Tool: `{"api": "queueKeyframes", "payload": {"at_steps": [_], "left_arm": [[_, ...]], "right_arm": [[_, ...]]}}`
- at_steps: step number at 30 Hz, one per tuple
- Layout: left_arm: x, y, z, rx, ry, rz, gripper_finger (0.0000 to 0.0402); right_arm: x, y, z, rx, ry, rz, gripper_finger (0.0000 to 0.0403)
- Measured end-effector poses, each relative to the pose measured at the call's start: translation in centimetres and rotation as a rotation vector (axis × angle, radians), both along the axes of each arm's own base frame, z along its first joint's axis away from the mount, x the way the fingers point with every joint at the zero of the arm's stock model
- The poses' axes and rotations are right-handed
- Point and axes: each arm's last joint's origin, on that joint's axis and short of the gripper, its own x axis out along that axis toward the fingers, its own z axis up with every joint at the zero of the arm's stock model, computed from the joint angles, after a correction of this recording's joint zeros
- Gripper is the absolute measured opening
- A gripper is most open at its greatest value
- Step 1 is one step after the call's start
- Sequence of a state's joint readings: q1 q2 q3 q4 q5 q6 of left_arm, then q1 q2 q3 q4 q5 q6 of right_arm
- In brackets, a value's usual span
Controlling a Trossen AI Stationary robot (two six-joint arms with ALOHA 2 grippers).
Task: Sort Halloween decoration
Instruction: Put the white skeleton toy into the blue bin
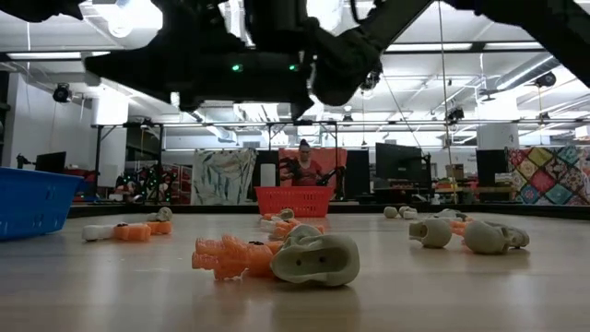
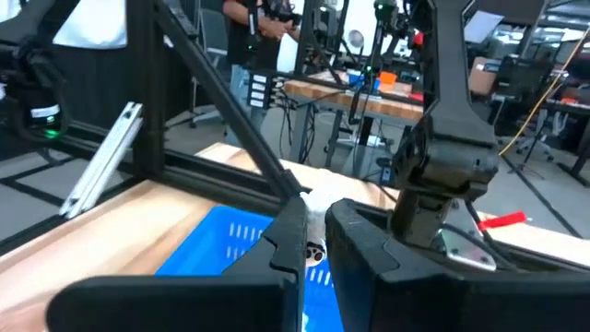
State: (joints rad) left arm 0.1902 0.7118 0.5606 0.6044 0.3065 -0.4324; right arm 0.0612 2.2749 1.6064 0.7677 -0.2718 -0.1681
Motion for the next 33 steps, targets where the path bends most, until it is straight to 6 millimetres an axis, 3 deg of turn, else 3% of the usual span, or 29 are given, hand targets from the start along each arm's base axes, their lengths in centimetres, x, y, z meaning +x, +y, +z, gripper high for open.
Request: {"api": "queueKeyframes", "payload": {"at_steps": [15, 26, 33], "left_arm": [[-0.6, -0.1, 0.3, -0.012, -0.02, -0.008, 0.0], [-0.5, -0.1, 0.1, -0.02, 0.001, -0.009, 0.0], [-0.5, -0.1, 0.2, -0.019, -0.001, -0.009, 0.0]], "right_arm": [[3.5, 0.2, -0.7, 0.004, -0.066, -0.003, 0.0028], [4.8, 0.3, -3.1, 0.005, -0.045, -0.003, 0.0028], [4.8, 0.2, -5.1, -0.022, 0.064, -0.011, 0.0028]]}}
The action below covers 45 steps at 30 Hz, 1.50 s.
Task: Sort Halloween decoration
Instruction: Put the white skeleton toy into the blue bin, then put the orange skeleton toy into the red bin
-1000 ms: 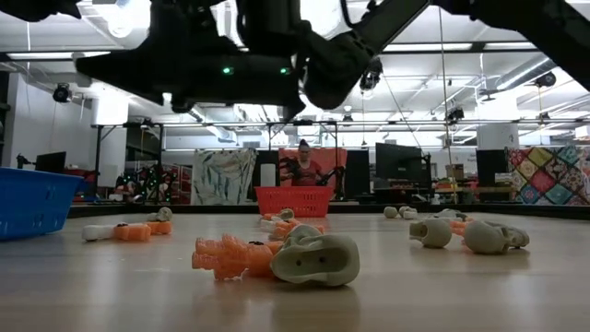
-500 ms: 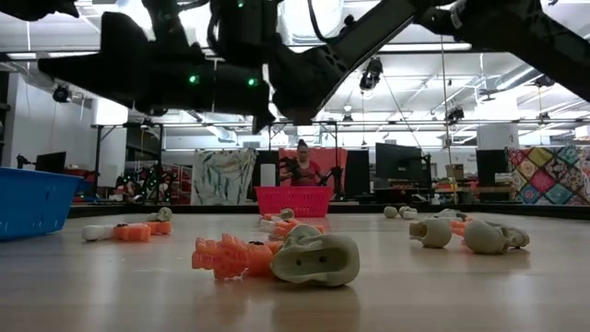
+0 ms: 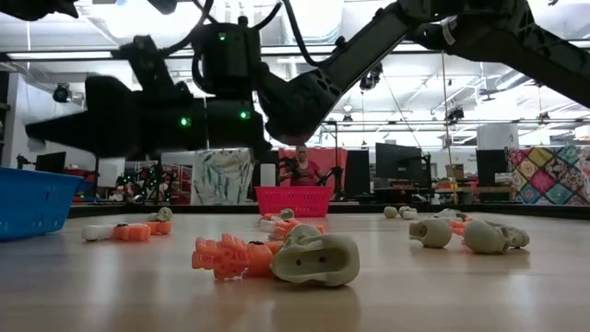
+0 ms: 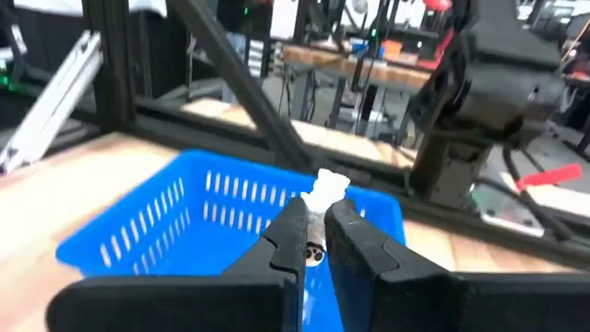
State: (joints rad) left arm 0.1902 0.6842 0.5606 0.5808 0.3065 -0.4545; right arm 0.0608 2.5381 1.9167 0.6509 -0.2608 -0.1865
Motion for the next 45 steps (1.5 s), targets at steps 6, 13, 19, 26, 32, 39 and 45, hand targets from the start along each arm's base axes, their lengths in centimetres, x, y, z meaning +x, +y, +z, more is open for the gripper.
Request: {"api": "queueKeyframes", "payload": {"at_steps": [6, 13, 19, 26, 32, 39, 45], "left_arm": [[0.0, 0.0, 0.0, 0.007, -0.001, 0.003, 0.0], [0.0, 0.0, 0.0, 0.018, -0.003, 0.009, 0.0], [0.0, 0.0, 0.0, 0.023, -0.004, 0.012, 0.0], [0.0, 0.0, 0.0, 0.023, -0.003, 0.012, 0.0], [0.0, 0.0, 0.0, 0.023, -0.003, 0.012, 0.0], [0.0, 0.0, 0.0, 0.023, -0.002, 0.012, 0.0], [0.1, 0.0, -0.1, -0.004, 0.016, 0.0, 0.0]], "right_arm": [[0.0, 0.0, -0.3, 0.0, 0.036, 0.0, 0.0028], [0.0, 0.0, -0.5, -0.001, 0.056, -0.001, 0.003], [0.0, 0.0, -0.5, -0.001, 0.06, -0.002, 0.0061], [0.0, -0.1, -0.5, 0.026, 0.07, -0.029, 0.0114], [0.0, -0.1, 0.0, 0.03, 0.063, -0.029, 0.0135], [0.0, -0.1, 0.3, 0.03, 0.07, -0.029, 0.0136], [-0.6, -0.1, 3.4, 0.0, 0.162, -0.027, 0.0125]]}}
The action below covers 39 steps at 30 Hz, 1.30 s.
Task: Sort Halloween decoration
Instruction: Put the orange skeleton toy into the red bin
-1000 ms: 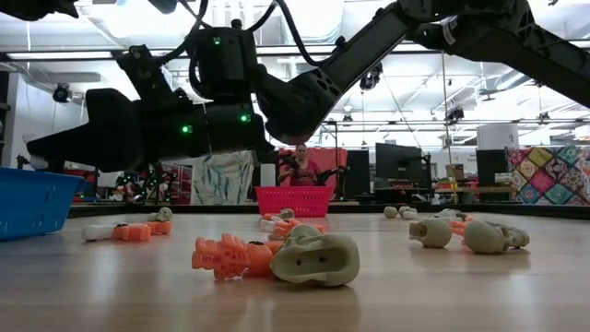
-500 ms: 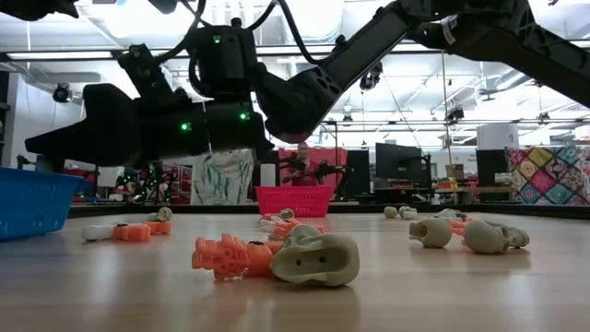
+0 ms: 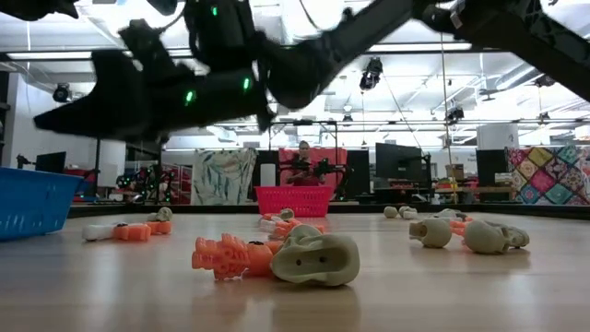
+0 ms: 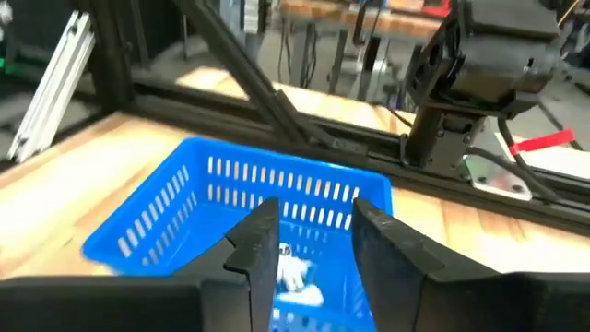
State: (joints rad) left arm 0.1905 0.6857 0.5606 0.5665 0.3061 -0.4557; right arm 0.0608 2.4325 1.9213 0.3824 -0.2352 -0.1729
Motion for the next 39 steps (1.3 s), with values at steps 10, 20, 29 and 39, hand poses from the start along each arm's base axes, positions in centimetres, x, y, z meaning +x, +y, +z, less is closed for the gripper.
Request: {"api": "queueKeyframes", "payload": {"at_steps": [10, 20, 29, 39], "left_arm": [[0.4, 0.1, -0.8, -0.021, 0.093, 0.006, 0.0], [0.8, 0.2, -1.9, -0.041, 0.207, 0.008, 0.0], [2.3, 0.6, -4.4, -0.091, 0.429, 0.045, 0.0], [3.9, 0.9, -6.5, -0.117, 0.578, 0.048, 0.0]], "right_arm": [[-4.3, 0.0, 6.5, -0.107, 0.383, 0.041, 0.0106], [-9.3, -0.3, 7.8, -0.116, 0.812, 0.052, 0.0099], [-12.7, 0.1, 7.1, -0.104, 1.162, 0.039, 0.01], [-15.2, 0.6, 7.9, -0.095, 1.361, 0.015, 0.0099]]}}
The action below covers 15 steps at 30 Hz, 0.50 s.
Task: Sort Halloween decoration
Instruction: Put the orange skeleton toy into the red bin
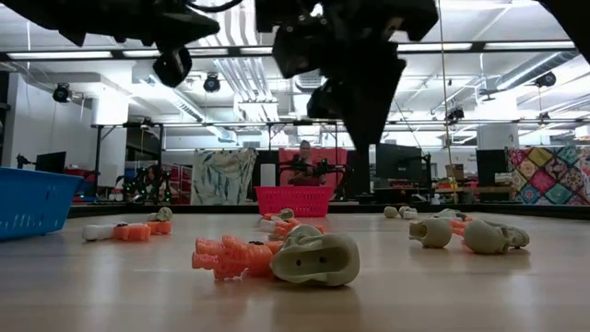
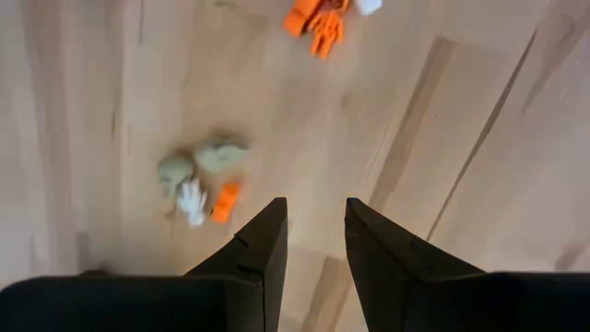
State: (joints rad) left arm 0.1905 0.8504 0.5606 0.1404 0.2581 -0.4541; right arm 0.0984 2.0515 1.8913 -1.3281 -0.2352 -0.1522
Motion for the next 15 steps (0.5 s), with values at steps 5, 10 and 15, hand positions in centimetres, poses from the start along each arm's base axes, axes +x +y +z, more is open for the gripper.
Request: {"api": "queueKeyframes", "payload": {"at_steps": [5, 10, 15], "left_arm": [[0.4, 0.1, -0.7, -0.011, 0.054, -0.002, 0.0], [0.6, 0.1, -1.1, -0.014, 0.074, -0.002, 0.0], [0.8, 0.2, -1.2, -0.014, 0.08, 0.007, 0.0]], "right_arm": [[-1.7, 0.1, 1.0, 0.002, -0.02, -0.016, 0.0095], [-4.1, -0.1, 1.6, 0.013, -0.127, -0.04, 0.0093], [-7.2, -0.7, 1.4, -0.062, -0.198, -0.084, 0.0093]]}}
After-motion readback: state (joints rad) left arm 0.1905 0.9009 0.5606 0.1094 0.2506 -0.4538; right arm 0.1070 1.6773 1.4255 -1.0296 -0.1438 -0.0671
